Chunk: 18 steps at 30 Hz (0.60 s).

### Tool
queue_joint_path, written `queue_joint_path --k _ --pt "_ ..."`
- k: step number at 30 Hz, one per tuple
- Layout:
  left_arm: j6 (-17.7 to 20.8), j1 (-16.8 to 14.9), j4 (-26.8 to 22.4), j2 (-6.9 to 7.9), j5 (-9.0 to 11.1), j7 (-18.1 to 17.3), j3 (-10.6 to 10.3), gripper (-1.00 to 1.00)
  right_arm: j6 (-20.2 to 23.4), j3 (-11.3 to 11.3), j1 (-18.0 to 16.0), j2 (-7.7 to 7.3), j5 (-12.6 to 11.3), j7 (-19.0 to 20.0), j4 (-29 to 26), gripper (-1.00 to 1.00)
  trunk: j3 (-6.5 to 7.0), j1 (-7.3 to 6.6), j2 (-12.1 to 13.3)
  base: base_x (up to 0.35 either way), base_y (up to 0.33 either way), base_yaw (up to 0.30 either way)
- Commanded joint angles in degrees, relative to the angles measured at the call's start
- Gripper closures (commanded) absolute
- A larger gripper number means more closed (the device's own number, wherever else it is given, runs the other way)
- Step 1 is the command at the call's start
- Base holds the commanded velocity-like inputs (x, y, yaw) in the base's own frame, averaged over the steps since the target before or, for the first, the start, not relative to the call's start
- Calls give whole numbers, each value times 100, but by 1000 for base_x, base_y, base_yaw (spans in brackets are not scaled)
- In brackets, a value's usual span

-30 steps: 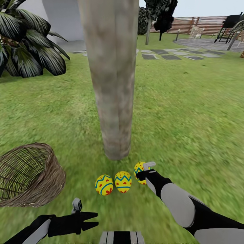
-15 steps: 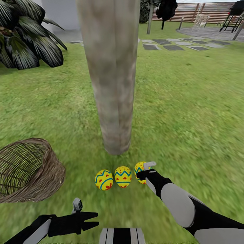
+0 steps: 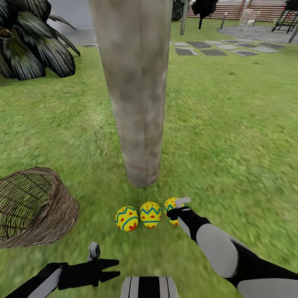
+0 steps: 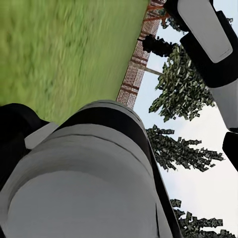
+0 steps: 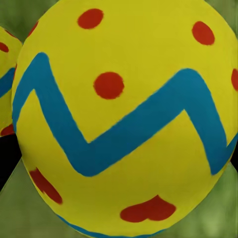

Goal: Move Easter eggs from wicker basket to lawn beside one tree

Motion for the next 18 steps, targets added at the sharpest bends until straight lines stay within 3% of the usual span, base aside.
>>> queue_joint_path --k 1,7,18 --pt "44 -7 5 6 49 -1 -26 -100 30 -25 -2 4 29 -14 -8 100 -4 2 -2 308 0 0" --pt "39 -7 5 14 72 -16 -24 -100 31 -25 -2 4 29 -16 -8 100 -4 2 -2 73 0 0" --pt "38 -7 4 7 59 -56 -26 -100 -7 -31 -2 4 13 -15 -48 100 -248 30 -16 0 0 0"
